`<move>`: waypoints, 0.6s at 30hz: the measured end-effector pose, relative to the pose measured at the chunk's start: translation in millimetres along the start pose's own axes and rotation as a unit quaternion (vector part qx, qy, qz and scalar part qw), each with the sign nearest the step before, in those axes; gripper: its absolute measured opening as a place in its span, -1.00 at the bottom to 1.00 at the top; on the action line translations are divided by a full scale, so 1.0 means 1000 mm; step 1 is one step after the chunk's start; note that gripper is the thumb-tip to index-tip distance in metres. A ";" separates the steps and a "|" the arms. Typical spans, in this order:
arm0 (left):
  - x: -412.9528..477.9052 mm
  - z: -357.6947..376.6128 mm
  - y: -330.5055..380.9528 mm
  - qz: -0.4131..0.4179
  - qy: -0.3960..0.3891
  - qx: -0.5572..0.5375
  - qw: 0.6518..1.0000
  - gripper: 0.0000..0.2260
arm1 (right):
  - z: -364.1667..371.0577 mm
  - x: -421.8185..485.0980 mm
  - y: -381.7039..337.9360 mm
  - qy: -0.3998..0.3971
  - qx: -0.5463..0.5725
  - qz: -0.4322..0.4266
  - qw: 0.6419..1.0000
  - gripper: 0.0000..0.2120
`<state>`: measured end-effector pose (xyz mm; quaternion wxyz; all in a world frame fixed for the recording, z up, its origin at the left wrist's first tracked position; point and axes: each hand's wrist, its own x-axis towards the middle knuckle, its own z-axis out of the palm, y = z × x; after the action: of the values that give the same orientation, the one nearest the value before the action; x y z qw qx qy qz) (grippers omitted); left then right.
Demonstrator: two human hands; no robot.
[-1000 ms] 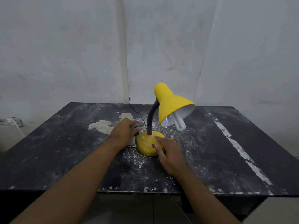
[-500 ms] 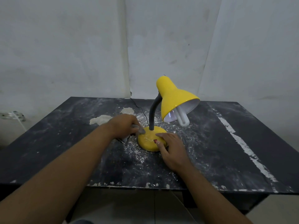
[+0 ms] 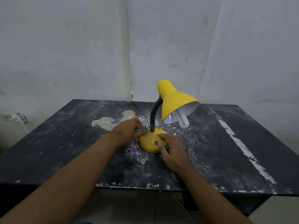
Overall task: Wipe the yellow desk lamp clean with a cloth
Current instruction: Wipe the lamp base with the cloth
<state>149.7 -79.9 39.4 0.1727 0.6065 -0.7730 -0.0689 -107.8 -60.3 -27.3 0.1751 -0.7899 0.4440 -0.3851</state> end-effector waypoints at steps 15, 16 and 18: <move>-0.001 -0.007 0.012 -0.015 -0.057 -0.027 0.998 -0.80 | -0.002 -0.001 -0.002 -0.011 0.005 0.015 1.000 -0.57; 0.000 -0.008 0.012 -0.014 -0.045 -0.029 0.998 -0.77 | -0.002 -0.001 -0.002 -0.012 0.006 0.016 1.000 -0.55; 0.003 -0.005 0.015 -0.006 -0.013 -0.048 0.999 -0.73 | -0.002 -0.001 -0.002 -0.013 0.008 0.017 1.000 -0.53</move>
<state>136.6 -78.3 49.2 0.1907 0.6010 -0.7676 -0.1147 -109.0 -58.4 -25.4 0.1936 -0.7855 0.4521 -0.3757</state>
